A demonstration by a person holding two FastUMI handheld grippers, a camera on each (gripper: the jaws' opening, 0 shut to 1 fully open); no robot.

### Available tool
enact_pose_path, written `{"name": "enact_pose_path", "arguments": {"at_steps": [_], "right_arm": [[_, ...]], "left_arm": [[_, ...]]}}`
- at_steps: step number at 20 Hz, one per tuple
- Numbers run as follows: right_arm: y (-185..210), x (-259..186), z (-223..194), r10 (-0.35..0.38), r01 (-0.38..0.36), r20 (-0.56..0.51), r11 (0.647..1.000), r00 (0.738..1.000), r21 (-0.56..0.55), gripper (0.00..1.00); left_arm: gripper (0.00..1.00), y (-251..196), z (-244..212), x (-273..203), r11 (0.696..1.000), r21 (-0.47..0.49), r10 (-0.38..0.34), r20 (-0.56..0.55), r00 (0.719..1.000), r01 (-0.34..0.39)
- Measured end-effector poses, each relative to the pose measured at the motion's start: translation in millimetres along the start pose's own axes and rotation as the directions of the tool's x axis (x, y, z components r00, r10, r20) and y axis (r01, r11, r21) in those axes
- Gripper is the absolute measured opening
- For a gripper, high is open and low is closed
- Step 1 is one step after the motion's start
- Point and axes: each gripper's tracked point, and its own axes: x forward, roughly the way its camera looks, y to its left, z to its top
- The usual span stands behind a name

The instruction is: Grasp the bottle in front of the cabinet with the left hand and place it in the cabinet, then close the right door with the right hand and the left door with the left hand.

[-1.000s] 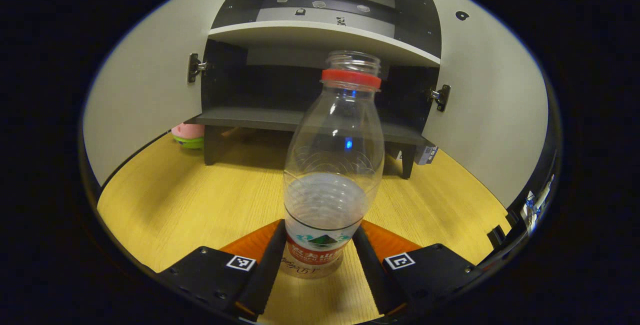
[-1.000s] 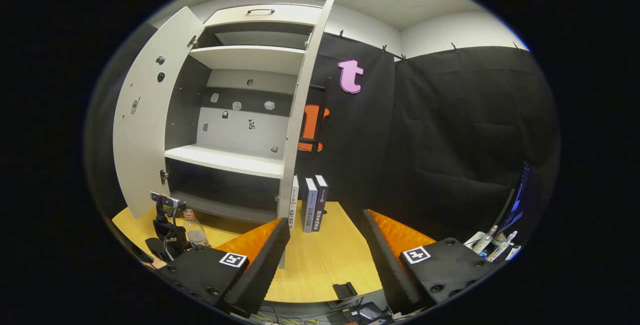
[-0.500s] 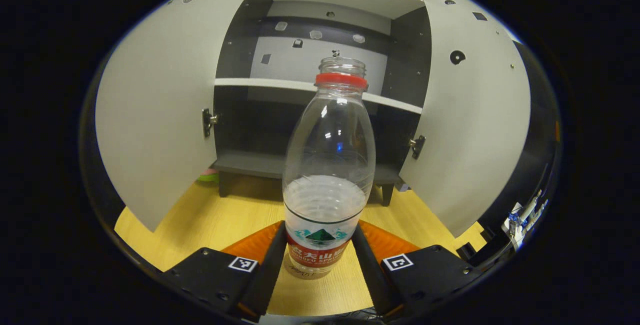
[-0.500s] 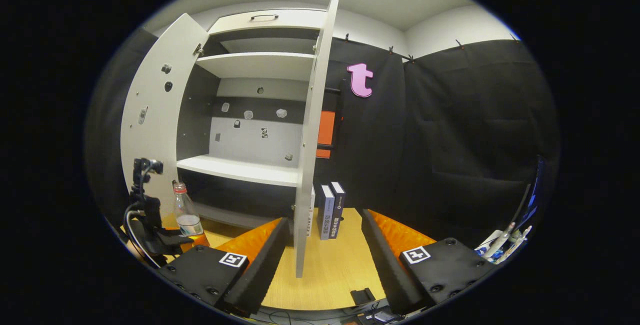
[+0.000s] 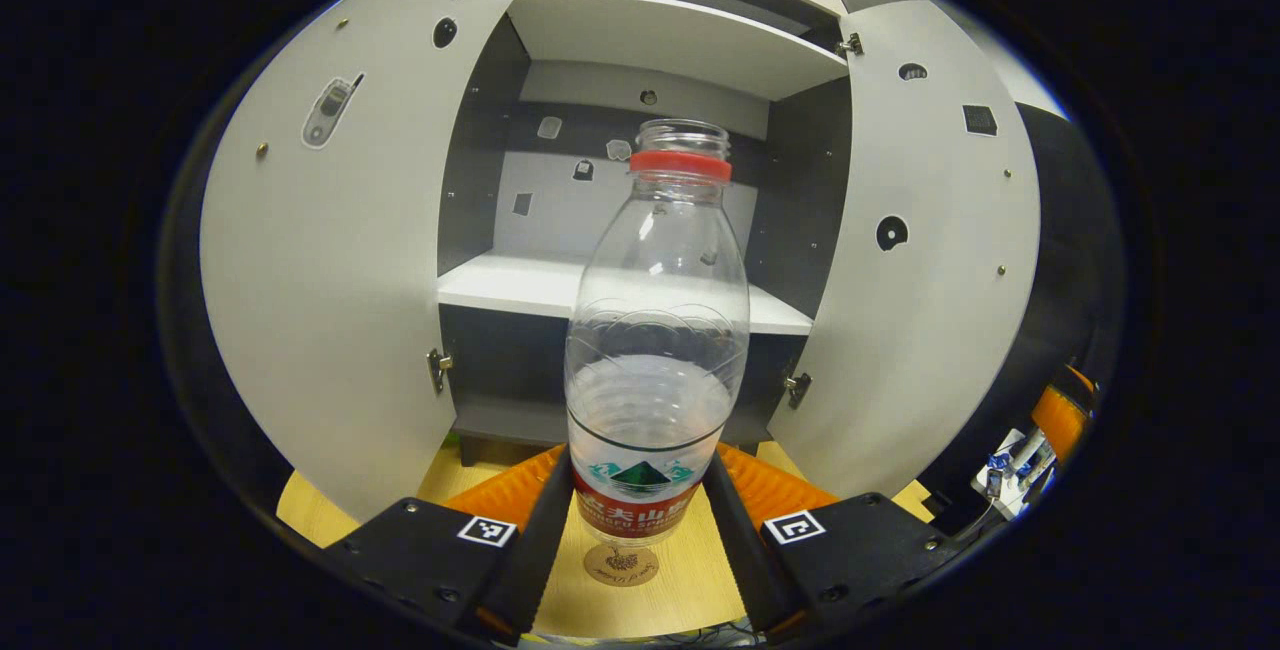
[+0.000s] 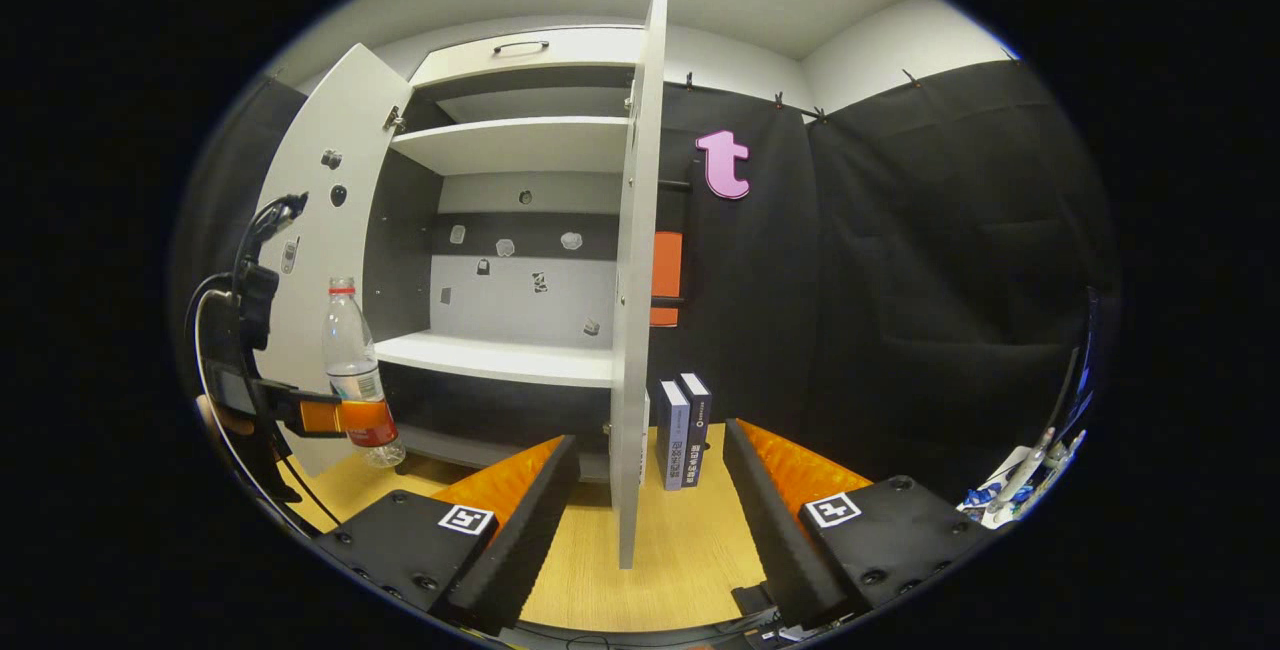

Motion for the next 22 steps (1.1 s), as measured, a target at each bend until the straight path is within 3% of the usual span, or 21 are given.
{"name": "enact_pose_path", "arguments": {"at_steps": [3,14,22], "right_arm": [[2,0,-6,0.001,-0.001,-0.009,1.0,1.0,0.025,0.97],[-21,6,-12,-0.045,0.045,-0.024,0.999,0.999,0.025,0.97],[-49,28,-16,-0.111,0.112,-0.053,0.994,0.992,0.019,0.97]], "left_arm": [[0.76,-3,25,16,0.999,0.043,-0.004,0.026,1.0,0.003],[0.76,-11,122,114,0.998,-0.027,-0.059,0.104,0.993,0.062],[0.76,2,142,202,1.0,0.024,-0.006,0.079,0.997,0.004]]}}
